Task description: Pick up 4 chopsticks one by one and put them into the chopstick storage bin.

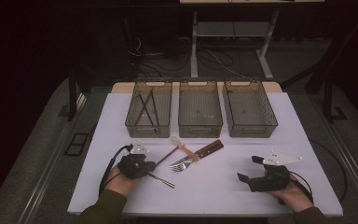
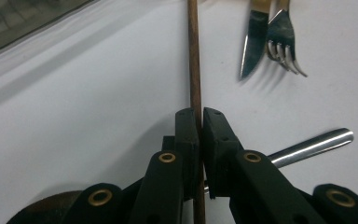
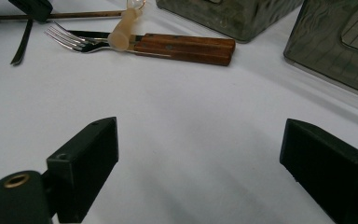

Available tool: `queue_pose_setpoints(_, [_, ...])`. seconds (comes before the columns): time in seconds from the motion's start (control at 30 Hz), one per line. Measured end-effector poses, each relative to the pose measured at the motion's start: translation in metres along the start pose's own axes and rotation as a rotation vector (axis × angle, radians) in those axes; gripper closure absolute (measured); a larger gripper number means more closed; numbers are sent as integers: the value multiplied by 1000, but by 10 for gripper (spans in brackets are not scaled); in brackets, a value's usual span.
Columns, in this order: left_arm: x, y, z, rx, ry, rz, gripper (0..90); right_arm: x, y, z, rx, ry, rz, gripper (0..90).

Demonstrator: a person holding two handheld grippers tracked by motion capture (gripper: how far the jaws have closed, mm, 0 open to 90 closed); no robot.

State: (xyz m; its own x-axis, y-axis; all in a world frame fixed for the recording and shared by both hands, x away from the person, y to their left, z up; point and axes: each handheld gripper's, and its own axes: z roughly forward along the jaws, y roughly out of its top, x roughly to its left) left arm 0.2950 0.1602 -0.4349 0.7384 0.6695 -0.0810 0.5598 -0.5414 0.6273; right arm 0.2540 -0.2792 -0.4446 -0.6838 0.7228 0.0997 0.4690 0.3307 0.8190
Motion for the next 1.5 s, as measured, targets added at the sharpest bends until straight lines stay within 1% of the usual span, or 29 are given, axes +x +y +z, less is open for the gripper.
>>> queue_pose_setpoints(0.03, [-1,0,0,-3,-1,-3,854,0,0,0,0,0,0,111])
queue_pose_setpoints(0.1, [-1,1,-2,-8,-8,6,854,0,0,0,-1,-1,1,111])
queue_pose_setpoints(0.17, [-1,2,-4,-22,-11,5,854,0,0,0,-1,0,1,111])
queue_pose_setpoints(0.2, [-1,3,-6,-26,-11,-5,854,0,0,0,-1,0,0,111])
queue_pose_setpoints(0.37, [2,5,-14,-67,-17,-11,854,0,0,0,1,2,3,111])
queue_pose_setpoints(0.43, [2,6,-16,-79,-17,-24,854,0,0,1,1,2,0,111])
queue_pose_setpoints(0.47, [3,6,-17,-86,-20,-20,854,0,0,1,1,2,-1,111])
queue_pose_setpoints(0.53, [3,7,-19,-109,-25,-32,854,0,0,0,1,3,0,111])
queue_pose_setpoints(0.6, [4,8,-21,-127,-26,-34,854,0,0,0,1,4,2,111])
queue_pose_setpoints(0.7, [5,11,-25,-158,-23,-29,854,0,0,1,1,3,1,111])
queue_pose_setpoints(0.73, [5,12,-26,-172,-24,-35,854,0,0,1,1,3,0,111])
queue_pose_setpoints(0.77, [6,13,-27,-176,-23,-28,854,0,0,1,2,3,0,111])
queue_pose_setpoints(0.83, [6,15,-28,-195,-24,-33,854,0,0,1,2,3,-1,111])
queue_pose_setpoints(1.03, [10,20,-28,-223,-34,-33,854,-1,0,1,2,4,-1,111])
queue_pose_setpoints(1.1, [12,24,-29,-244,-58,-61,854,-1,0,2,2,5,0,111])
queue_pose_setpoints(1.13, [13,26,-30,-251,-61,-62,854,-1,0,2,4,6,4,111])
queue_pose_setpoints(1.2, [14,30,-30,-258,-54,-55,854,-1,0,2,3,5,1,111])
queue_pose_setpoints(1.23, [15,32,-29,-266,-54,-58,854,-1,0,2,3,5,2,111])
queue_pose_setpoints(1.33, [19,36,-28,-265,-51,-57,854,-1,0,1,1,3,4,111])
queue_pose_setpoints(1.4, [22,39,-28,-273,-50,-59,854,-2,0,1,-3,3,-3,111])
queue_pose_setpoints(1.5, [27,45,-29,-288,-46,-70,854,-2,0,1,-2,2,0,111])
